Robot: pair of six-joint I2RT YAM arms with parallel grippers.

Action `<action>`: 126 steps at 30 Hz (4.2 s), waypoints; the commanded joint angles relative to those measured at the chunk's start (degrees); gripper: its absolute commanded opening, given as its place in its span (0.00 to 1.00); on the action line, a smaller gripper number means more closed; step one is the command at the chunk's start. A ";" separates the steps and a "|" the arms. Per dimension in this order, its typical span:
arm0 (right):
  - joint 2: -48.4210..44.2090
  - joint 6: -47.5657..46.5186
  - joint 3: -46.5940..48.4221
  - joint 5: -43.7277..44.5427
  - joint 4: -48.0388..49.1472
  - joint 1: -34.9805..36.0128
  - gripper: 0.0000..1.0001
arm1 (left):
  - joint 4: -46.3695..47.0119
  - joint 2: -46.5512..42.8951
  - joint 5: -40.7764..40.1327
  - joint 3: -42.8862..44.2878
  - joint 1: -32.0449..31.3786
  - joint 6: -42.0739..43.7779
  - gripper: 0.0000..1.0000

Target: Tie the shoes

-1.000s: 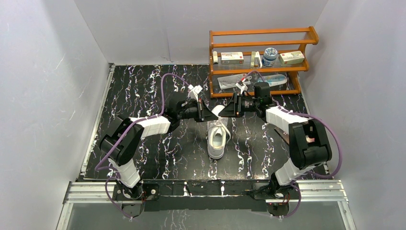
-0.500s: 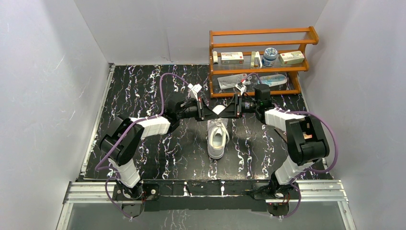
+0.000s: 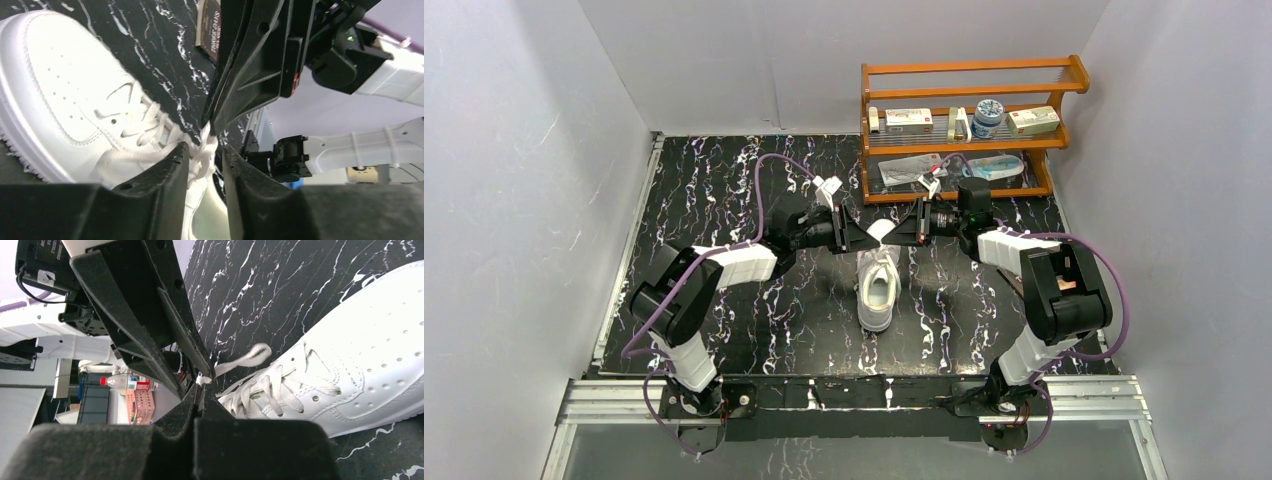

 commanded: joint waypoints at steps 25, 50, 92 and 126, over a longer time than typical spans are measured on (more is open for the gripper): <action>-1.59 -0.86 0.57 -0.04 0.64 -0.58 0.00 | -27.44 5.31 -9.77 9.30 4.16 -23.49 0.64; -1.87 -0.79 0.98 0.35 1.54 -0.15 0.00 | -42.94 4.27 -18.69 15.37 -1.64 -23.94 0.27; -13.92 -5.25 3.72 31.64 -32.30 -0.02 0.00 | -77.16 -2.48 -17.66 17.14 -6.03 1.45 0.00; -18.15 -10.39 3.16 47.30 -39.24 -0.44 0.00 | -83.48 -4.96 -24.38 12.24 -6.03 2.81 0.00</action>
